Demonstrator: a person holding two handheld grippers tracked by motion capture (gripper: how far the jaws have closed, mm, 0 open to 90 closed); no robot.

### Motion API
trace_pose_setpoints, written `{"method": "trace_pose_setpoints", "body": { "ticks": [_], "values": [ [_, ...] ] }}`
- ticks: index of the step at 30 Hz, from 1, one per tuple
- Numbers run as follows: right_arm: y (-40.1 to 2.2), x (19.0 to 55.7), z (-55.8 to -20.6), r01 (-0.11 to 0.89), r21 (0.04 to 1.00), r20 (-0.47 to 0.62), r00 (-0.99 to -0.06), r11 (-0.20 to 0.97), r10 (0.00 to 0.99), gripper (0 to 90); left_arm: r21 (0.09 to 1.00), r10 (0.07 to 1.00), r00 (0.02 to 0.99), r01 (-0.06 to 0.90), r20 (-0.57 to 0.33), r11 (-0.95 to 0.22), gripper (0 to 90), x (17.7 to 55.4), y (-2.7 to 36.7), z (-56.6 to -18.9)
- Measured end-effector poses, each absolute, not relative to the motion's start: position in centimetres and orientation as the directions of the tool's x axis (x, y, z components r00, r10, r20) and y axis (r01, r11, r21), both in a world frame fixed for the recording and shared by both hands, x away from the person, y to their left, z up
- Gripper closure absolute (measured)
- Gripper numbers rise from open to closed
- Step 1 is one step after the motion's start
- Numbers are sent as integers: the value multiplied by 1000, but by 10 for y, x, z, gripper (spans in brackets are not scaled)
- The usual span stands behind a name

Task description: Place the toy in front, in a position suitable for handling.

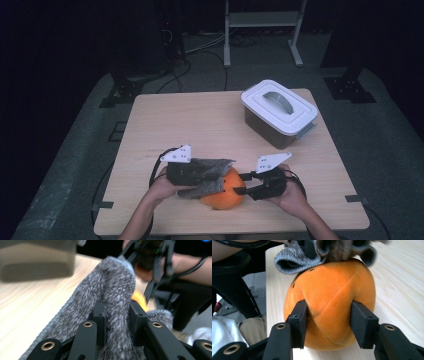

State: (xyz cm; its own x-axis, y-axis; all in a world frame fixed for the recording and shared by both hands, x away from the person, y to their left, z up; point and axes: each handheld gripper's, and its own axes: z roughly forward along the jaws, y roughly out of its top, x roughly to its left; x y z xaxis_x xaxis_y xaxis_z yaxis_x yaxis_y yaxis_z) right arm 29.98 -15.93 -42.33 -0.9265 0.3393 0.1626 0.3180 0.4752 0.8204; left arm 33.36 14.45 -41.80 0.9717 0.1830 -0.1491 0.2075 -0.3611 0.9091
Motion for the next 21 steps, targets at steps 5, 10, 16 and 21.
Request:
{"method": "trace_pose_setpoints", "body": {
  "ticks": [5,10,16,21],
  "values": [
    [-172,310,-430,374,811,215,-906,450,364,511,885,233,955,262,-181,-386,713,341,163,-430],
    [-179,313,-433,397,802,237,-898,447,372,514,876,240,949,286,-204,-388,712,345,169,-434],
    [-180,314,-434,435,795,273,-879,424,390,519,894,195,963,250,-188,-371,711,338,160,-426],
    [-177,315,-433,449,794,290,-872,410,393,519,908,113,984,169,-136,-382,707,326,141,-413]
  ]
}}
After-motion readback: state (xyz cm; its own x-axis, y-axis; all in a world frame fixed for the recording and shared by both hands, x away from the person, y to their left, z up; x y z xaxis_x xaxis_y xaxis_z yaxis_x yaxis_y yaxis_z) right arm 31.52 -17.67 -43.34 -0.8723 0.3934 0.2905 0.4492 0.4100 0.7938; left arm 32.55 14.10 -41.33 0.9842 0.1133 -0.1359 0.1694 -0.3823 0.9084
